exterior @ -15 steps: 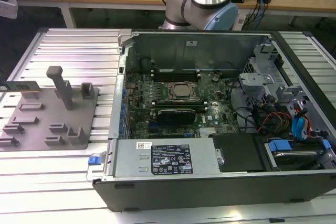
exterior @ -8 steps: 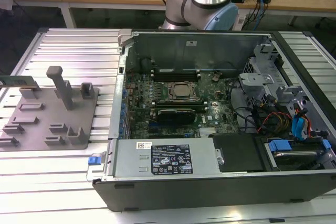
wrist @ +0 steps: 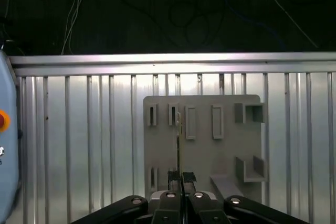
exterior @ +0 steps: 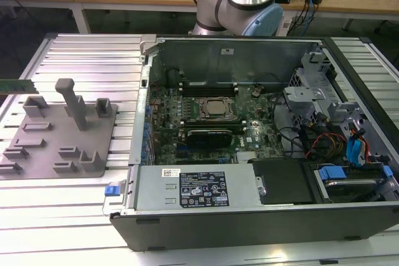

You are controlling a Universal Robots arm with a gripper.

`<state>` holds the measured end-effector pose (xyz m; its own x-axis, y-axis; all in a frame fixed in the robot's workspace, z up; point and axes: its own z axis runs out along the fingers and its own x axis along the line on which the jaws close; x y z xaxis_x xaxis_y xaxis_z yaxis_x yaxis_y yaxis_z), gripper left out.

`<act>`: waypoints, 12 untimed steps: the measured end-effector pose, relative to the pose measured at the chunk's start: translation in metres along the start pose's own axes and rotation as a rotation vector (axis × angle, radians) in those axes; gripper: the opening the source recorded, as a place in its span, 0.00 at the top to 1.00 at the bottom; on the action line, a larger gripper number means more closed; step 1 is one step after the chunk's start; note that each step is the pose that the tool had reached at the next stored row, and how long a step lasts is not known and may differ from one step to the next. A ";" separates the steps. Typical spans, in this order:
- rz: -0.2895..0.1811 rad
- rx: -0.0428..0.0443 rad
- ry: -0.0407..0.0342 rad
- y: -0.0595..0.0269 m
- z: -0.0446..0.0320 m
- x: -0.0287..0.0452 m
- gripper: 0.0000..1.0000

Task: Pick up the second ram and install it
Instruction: 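Pick up the second ram and move it above second insertion slot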

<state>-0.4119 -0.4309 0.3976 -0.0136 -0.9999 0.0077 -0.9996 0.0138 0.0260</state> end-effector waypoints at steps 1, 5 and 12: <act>0.000 0.0001 0.0000 0.0001 -0.0023 0.0000 0.91; 0.002 0.0002 0.0000 0.0004 -0.0170 0.0001 0.91; 0.006 0.0002 -0.0002 0.0012 -0.0446 0.0003 0.91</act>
<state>-0.4119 -0.4309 0.4423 -0.0194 -0.9998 0.0077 -0.9995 0.0196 0.0257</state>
